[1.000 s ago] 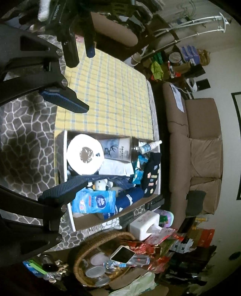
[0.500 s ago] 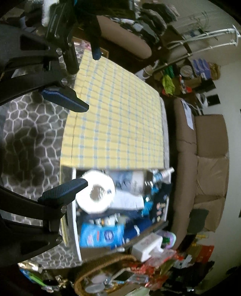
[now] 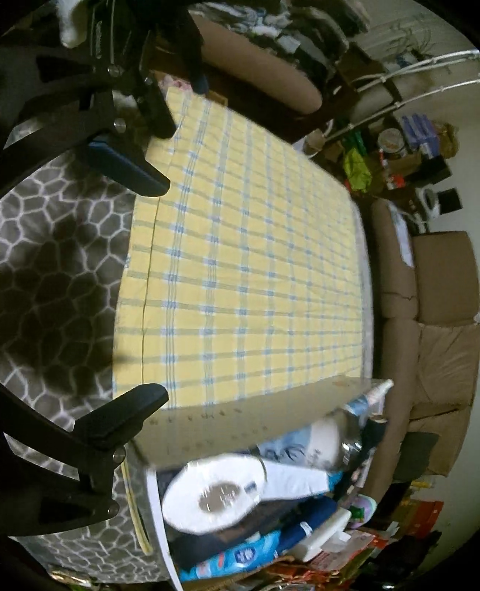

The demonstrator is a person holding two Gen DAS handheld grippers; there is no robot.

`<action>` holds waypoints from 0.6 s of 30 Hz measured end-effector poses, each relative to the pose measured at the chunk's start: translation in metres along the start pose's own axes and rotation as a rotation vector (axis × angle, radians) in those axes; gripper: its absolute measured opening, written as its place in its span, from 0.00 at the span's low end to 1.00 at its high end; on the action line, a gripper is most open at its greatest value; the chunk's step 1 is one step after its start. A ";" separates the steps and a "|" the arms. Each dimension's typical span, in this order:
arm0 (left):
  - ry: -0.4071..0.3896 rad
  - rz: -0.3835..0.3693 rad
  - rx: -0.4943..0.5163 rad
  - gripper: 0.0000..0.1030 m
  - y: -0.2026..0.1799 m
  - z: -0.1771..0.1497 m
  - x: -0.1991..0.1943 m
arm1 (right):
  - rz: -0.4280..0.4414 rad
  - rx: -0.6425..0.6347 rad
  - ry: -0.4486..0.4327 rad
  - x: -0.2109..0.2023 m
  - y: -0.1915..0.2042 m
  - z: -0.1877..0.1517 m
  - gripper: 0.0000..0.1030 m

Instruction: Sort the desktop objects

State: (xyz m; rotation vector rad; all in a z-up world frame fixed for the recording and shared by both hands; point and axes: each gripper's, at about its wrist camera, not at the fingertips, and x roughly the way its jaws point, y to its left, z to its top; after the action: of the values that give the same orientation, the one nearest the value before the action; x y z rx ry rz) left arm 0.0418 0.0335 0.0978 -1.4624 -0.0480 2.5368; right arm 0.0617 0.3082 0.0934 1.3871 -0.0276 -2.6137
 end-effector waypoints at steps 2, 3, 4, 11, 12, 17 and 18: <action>-0.007 -0.013 -0.055 1.00 0.015 -0.005 0.012 | -0.009 0.020 0.014 0.018 0.002 -0.003 1.00; -0.009 -0.012 -0.070 1.00 0.020 -0.007 0.016 | -0.010 0.029 0.021 0.027 0.003 -0.005 1.00; -0.011 0.003 -0.079 1.00 0.025 -0.009 0.023 | -0.013 0.033 0.026 0.035 0.003 -0.007 1.00; -0.031 0.116 -0.014 1.00 0.031 -0.018 0.055 | -0.072 0.031 0.021 0.077 0.006 -0.018 1.00; -0.034 0.124 -0.005 1.00 0.030 -0.018 0.058 | -0.082 0.029 0.017 0.081 0.006 -0.019 1.00; -0.048 0.175 0.027 1.00 0.021 -0.022 0.073 | -0.117 0.009 0.014 0.099 0.005 -0.022 1.00; -0.046 0.174 0.026 1.00 0.019 -0.023 0.076 | -0.117 0.015 0.014 0.101 0.004 -0.024 1.00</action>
State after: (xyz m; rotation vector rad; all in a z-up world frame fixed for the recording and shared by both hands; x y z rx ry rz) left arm 0.0212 0.0279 0.0188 -1.4574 0.1094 2.6964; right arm 0.0264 0.2885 -0.0027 1.4540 0.0380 -2.7031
